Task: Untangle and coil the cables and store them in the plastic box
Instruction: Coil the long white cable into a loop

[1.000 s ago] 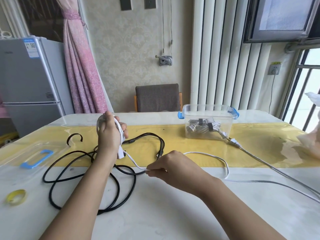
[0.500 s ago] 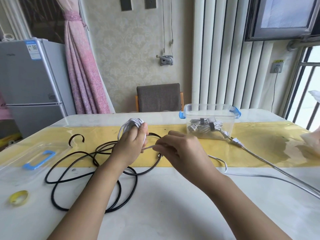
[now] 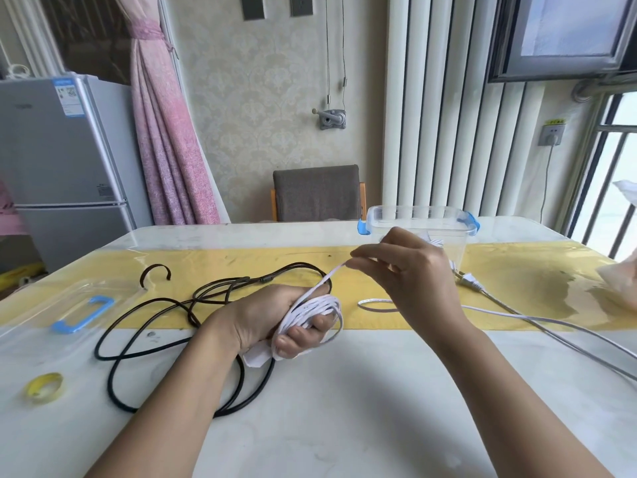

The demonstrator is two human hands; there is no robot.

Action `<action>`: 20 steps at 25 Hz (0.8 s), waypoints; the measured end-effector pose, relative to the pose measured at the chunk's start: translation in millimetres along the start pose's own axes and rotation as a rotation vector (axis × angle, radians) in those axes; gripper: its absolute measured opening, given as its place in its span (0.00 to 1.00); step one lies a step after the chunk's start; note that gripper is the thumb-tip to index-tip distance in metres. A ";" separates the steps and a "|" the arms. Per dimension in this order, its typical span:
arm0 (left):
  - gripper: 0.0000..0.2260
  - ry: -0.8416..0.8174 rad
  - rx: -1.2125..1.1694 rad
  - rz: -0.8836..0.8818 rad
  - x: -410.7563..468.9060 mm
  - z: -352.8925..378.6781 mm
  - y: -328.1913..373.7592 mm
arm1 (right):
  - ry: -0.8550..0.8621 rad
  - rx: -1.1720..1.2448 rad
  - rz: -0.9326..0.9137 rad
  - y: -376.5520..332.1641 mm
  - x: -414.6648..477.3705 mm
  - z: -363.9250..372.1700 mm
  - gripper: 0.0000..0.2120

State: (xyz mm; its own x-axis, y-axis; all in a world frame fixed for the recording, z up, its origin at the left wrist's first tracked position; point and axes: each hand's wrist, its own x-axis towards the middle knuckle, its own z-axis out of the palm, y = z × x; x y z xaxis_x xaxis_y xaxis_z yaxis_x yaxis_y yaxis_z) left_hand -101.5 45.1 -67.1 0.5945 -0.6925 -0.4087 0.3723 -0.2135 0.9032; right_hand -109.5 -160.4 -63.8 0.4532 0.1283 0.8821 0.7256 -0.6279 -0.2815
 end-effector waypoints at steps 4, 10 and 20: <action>0.15 -0.368 -0.202 0.115 -3.7 -10.6 0.9 | 0.016 -0.025 0.047 12.3 -4.5 5.0 0.13; 0.13 -0.475 -0.450 0.361 -2.0 -10.7 4.4 | -0.101 -0.064 0.150 24.4 -17.2 22.6 0.13; 0.19 -0.290 -0.966 0.716 -2.9 -40.3 0.9 | -0.479 0.015 0.134 -5.9 -41.1 57.5 0.09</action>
State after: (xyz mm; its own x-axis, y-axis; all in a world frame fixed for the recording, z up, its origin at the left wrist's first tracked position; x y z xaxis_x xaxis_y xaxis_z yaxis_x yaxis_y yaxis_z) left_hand -74.2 74.6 -70.4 0.7466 -0.5974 0.2927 0.4752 0.7868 0.3938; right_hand -102.6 -117.9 -120.1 0.7275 0.3876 0.5662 0.6504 -0.6525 -0.3889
